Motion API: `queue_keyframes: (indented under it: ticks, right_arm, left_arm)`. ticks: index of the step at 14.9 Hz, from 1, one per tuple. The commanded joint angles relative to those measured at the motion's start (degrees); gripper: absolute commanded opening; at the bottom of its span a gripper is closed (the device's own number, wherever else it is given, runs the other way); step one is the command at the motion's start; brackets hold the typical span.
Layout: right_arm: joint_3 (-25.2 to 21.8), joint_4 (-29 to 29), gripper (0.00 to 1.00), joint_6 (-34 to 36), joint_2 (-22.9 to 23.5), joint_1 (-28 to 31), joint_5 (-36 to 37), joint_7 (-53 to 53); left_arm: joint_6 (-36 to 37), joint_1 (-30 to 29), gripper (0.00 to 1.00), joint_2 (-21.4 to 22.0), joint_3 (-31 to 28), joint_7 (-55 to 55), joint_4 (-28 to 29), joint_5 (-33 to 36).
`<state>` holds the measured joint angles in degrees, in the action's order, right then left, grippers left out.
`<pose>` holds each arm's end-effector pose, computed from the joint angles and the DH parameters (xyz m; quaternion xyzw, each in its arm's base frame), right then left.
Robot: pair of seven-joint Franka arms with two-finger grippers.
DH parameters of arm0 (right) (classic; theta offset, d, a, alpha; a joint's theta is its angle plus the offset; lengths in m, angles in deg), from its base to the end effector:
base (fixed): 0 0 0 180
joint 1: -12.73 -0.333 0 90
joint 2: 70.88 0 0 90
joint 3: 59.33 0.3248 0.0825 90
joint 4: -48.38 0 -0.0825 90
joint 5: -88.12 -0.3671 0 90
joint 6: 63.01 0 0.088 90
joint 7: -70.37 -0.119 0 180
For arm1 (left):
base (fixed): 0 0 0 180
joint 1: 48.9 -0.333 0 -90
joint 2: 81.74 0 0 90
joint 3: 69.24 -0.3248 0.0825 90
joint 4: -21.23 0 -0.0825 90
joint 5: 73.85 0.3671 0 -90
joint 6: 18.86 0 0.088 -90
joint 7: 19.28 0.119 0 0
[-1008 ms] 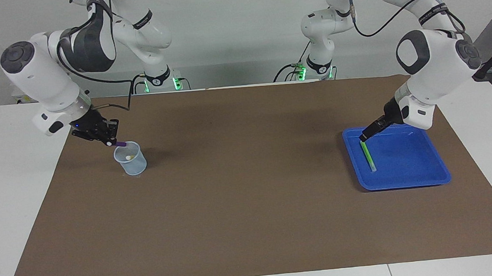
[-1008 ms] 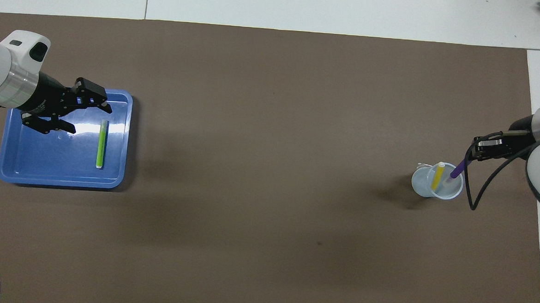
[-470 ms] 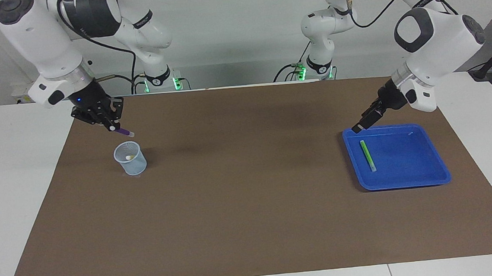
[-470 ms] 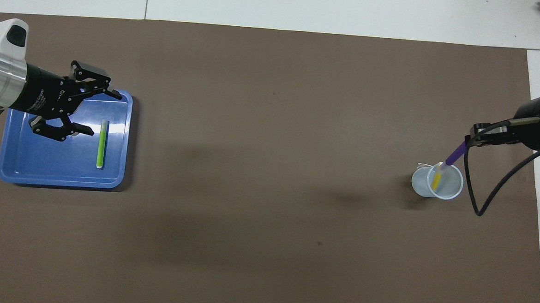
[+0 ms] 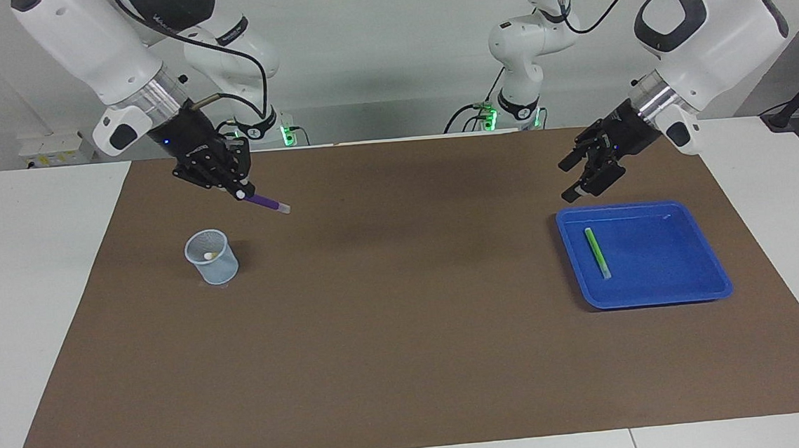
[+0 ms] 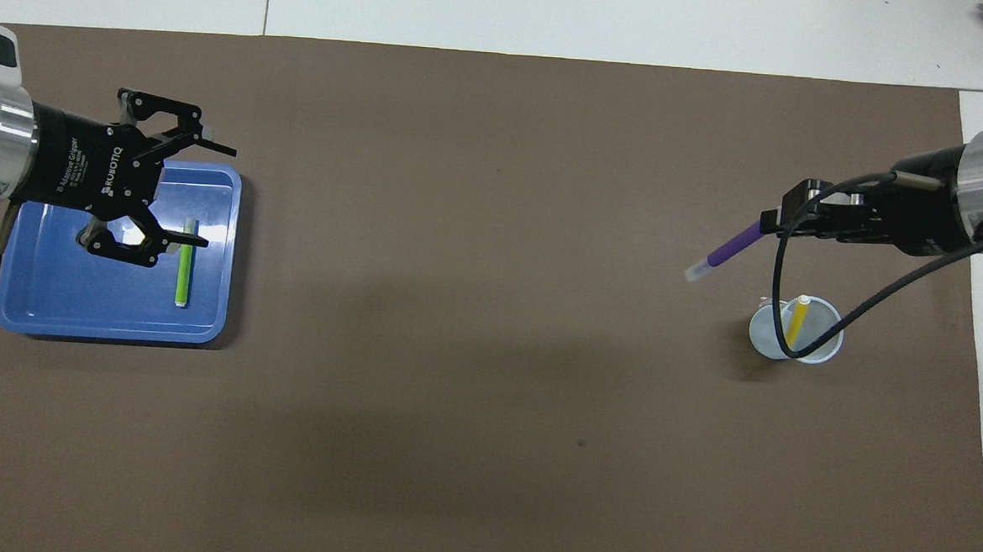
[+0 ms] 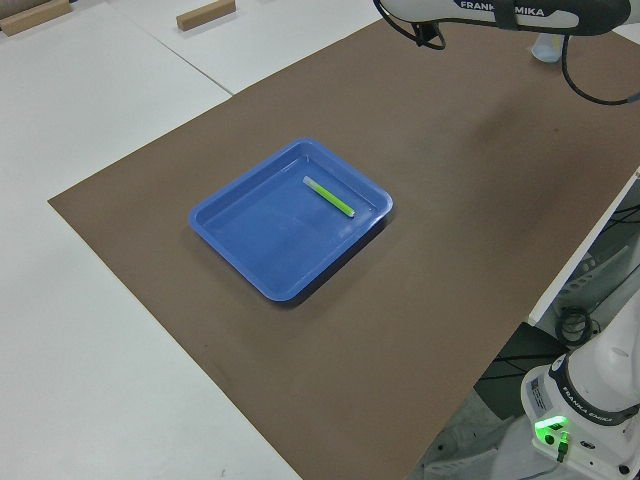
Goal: Right arm passes pens to left for tray arrangement
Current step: 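Lift the purple pen toward the left gripper with the right gripper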
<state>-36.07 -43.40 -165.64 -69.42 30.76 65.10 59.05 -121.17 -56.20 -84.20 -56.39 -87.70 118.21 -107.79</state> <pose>0.5625 0.0865 0.6234 -0.9727 0.0796 -0.0511 0.2121 0.5607 -0.1067 0.5782 0.7859 0.5450 -0.1558 0.2472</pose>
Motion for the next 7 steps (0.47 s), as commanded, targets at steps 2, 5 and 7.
queue_keyframes:
  ticks: [2,5,7]
  right_arm:
    - [0.7,-2.4,0.0,-10.6,-0.3,-4.1,-6.8,-10.8]
    - [0.7,-6.3,0.0,-21.6,-1.2,-9.8,-7.8,-20.6]
    - [0.7,-7.8,0.0,-24.6,-2.1,-13.0,-7.9,-24.8]
  left_arm:
    - [-7.5,4.9,1.0,1.8,-0.3,-18.4,1.1,-1.7]
    - [-12.1,9.0,1.0,1.8,-0.3,-29.5,1.0,-1.7]
    - [-13.5,10.9,1.0,2.4,-0.3,-33.4,1.0,-1.7]
